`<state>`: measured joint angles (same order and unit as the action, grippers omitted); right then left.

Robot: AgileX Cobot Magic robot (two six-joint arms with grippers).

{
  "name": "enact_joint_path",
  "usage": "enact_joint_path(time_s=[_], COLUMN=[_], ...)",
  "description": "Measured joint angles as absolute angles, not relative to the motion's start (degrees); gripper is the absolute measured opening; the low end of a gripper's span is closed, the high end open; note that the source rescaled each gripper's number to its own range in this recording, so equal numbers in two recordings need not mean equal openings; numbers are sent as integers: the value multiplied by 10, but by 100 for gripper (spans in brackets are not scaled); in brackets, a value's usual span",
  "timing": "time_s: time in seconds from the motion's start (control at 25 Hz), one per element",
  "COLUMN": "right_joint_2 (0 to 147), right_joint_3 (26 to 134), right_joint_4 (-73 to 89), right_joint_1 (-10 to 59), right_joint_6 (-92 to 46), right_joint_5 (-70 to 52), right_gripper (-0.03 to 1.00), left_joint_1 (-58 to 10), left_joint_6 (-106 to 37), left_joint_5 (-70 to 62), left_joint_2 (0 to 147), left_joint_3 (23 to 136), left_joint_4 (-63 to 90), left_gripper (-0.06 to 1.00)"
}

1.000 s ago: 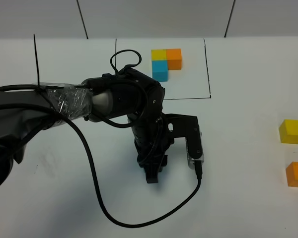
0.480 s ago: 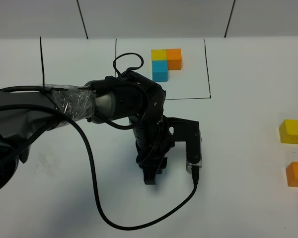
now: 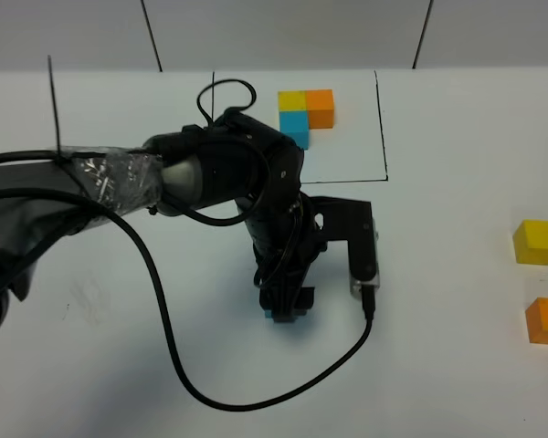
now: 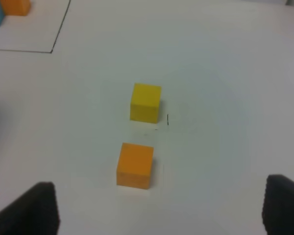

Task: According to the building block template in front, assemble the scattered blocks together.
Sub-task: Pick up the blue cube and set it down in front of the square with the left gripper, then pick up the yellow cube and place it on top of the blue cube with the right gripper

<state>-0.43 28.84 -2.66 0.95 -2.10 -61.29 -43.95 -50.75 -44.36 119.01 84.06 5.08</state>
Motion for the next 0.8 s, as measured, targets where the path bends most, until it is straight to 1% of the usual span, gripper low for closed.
enact_joint_path(time_s=[0.04, 0.08, 0.12, 0.2, 0.4, 0.52, 0.68, 0.8], right_joint_2=[-4, -4, -4, -4, -4, -4, -4, -4], right_joint_3=[288, 288, 288, 288, 288, 288, 288, 288], right_joint_4=[-27, -27, -27, -27, -27, -27, -27, -27], right_joint_1=[10, 10, 10, 10, 10, 10, 10, 10], right_joint_6=[-20, -20, -20, -20, -19, -19, -19, -19], right_joint_5=[-613, -613, -613, -613, -613, -613, -613, -613], right_gripper=[71, 71, 71, 71, 71, 71, 71, 71], left_joint_1=[-440, -440, -440, -440, -440, -440, -440, -440], left_joint_6=[-496, -481, -467, -442, -348, -291, -260, -228], left_joint_5=[-446, -451, -456, -465, -492, -541, -664, -685], left_joint_2=[1176, 1163, 1147, 1114, 1012, 949, 872, 810], left_joint_3=[848, 857, 866, 880, 899, 900, 900, 895], left_joint_4=[50, 47, 43, 17, -116, -182, -211, -219], left_gripper=[87, 93, 97, 100, 99, 95, 86, 79])
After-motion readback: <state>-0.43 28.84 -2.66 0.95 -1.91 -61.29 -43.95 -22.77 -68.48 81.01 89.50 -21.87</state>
